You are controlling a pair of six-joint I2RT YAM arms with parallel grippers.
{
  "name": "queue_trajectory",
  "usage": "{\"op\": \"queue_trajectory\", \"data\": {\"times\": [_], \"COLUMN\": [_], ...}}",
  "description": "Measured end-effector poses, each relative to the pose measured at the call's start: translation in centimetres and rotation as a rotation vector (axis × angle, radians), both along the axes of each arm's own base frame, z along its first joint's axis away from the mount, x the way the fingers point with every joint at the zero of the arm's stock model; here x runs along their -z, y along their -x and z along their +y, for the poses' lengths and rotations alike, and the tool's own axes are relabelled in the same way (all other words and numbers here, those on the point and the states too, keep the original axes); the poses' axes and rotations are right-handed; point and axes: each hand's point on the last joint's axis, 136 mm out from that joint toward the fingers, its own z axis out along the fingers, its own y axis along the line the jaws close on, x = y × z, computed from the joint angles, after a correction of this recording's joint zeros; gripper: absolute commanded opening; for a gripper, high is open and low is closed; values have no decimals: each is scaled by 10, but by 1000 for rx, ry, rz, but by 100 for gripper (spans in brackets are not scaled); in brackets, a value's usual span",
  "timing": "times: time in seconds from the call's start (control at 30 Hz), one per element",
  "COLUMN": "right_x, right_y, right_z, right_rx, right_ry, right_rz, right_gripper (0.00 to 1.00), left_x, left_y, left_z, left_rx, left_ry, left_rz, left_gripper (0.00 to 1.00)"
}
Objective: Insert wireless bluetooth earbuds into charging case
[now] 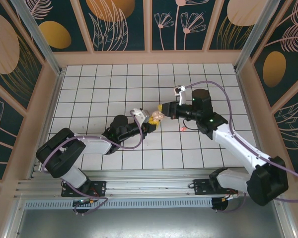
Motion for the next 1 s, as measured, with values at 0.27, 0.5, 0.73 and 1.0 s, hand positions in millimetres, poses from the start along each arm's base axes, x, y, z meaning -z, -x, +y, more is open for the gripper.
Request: {"op": "queue_trajectory", "data": {"times": [0.27, 0.5, 0.73, 1.0], "right_x": [6, 30, 25, 14], "right_y": [4, 3, 2, 0], "right_z": [-18, -30, -29, -22], "right_rx": [91, 180, 216, 235], "right_ry": [-12, -34, -110, -166], "right_rz": [9, 93, 89, 59], "right_gripper": [18, 19, 19, 20], "left_x": [-10, -10, -12, -15], "left_y": [1, 3, 2, 2], "left_z": [1, 6, 6, 6], "left_rx": [-3, -11, -18, -18], "left_ry": [48, 50, 43, 51], "left_rz": [-52, -127, -167, -180], "left_gripper": [12, 12, 12, 12]}}
